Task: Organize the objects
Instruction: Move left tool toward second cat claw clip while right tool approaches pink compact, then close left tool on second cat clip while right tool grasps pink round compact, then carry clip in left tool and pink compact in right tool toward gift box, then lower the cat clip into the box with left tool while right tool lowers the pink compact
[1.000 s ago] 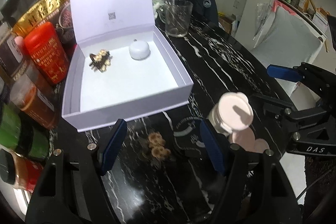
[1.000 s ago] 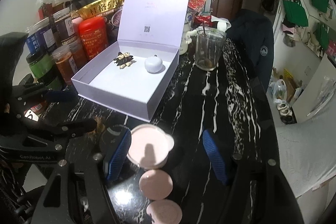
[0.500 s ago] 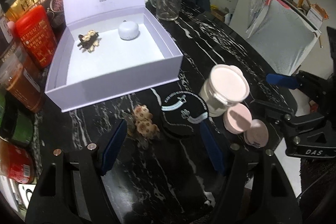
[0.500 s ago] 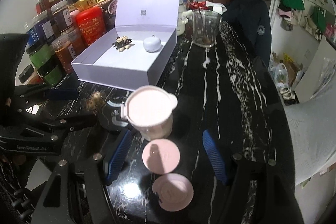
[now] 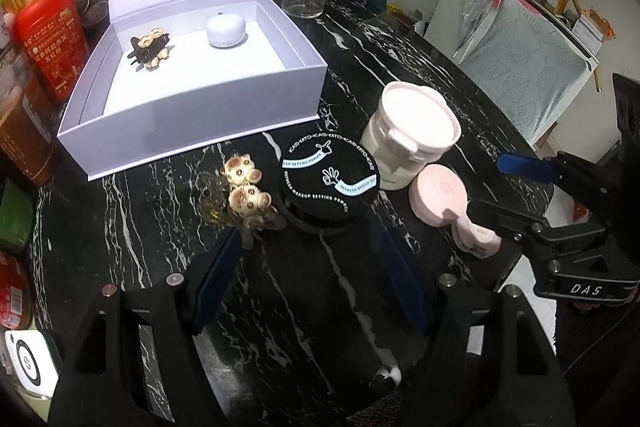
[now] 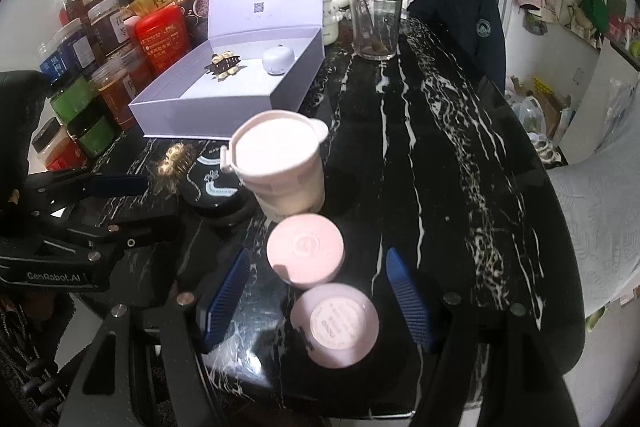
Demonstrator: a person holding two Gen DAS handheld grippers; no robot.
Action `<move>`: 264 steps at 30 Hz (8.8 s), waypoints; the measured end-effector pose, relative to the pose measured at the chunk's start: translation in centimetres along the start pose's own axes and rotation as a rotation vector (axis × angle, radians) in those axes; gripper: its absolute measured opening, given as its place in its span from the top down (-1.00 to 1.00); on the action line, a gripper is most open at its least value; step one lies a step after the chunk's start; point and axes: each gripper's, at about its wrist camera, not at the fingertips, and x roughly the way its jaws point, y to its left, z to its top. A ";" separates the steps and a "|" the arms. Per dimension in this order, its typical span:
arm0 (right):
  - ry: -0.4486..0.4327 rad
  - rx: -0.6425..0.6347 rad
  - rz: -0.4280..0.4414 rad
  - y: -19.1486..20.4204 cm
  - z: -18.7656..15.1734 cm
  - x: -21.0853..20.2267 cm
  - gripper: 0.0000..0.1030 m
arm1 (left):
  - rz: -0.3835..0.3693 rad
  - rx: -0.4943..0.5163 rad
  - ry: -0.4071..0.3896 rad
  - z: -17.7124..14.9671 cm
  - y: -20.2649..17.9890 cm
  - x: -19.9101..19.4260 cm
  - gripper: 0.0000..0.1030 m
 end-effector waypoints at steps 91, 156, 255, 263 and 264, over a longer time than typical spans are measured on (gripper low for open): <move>-0.142 0.048 -0.094 -1.3 -4.3 -0.1 -0.08 | 0.068 0.085 -0.068 0.4 1.1 1.2 0.06; -0.246 -0.406 0.137 8.0 14.5 3.4 -0.08 | 0.358 -0.076 -0.150 7.6 10.3 -4.7 0.05; -0.019 -0.398 0.091 7.0 25.8 19.0 -0.08 | 0.271 -0.052 -0.023 19.3 17.3 9.9 0.05; 0.013 -0.384 0.115 6.7 25.7 20.7 -0.08 | 0.267 -0.072 -0.020 18.9 17.9 10.5 0.05; 0.016 -0.383 0.118 6.7 25.7 20.9 -0.08 | 0.268 -0.073 -0.021 18.8 18.0 10.5 0.05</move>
